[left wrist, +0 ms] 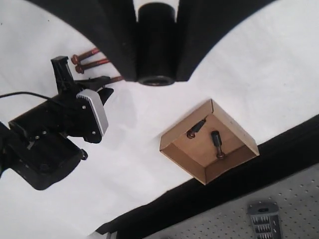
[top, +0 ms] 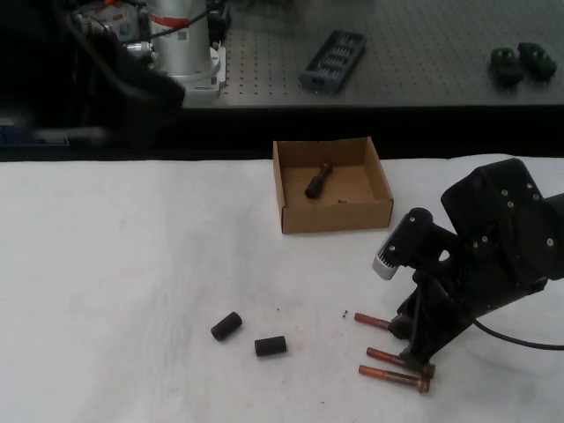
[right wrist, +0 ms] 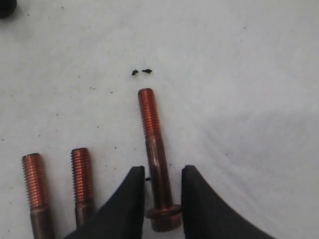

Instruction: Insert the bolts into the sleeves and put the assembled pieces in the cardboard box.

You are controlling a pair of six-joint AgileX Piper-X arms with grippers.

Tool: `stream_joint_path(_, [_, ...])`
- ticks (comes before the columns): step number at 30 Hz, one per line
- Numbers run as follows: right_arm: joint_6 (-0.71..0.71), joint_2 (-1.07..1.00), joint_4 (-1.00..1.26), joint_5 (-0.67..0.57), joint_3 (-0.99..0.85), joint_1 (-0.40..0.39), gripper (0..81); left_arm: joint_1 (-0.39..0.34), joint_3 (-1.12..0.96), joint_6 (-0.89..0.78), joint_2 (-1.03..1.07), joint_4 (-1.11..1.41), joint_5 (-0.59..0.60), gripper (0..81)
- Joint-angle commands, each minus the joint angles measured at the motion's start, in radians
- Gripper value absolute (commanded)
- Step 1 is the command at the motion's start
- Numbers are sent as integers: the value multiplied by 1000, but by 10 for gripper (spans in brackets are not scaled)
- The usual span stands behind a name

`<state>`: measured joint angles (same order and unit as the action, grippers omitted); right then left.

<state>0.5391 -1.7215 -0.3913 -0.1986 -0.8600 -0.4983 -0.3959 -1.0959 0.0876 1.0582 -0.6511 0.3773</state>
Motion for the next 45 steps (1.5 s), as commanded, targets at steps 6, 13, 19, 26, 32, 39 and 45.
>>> stream_joint_path(6, [31, -12, 22, -21, -5, -5, 191, -7, 283, -127, -95, 268, -7, 6])
stream_joint_path(13, [62, -21, 29, -17, -5, -5, 190, -95, 415, -142, -99, 326, -7, 6])
stream_joint_path(19, [138, -47, -20, 45, -5, -5, 190, -162, 414, -185, -99, 378, -7, 6])
stream_joint_path(26, [184, -49, -50, 109, -5, -5, 167, -175, 414, -210, -99, 386, -7, 6])
stream_joint_path(32, [221, -49, -54, 159, -5, -5, 75, -175, 414, -210, -99, 384, -7, 6])
stream_joint_path(39, [307, -40, -107, 251, -7, -5, 70, -175, 414, -210, -99, 384, -7, 6])
stream_joint_path(45, [339, 26, -167, 256, -7, -13, 70, -175, 414, -208, -99, 384, -29, 6])
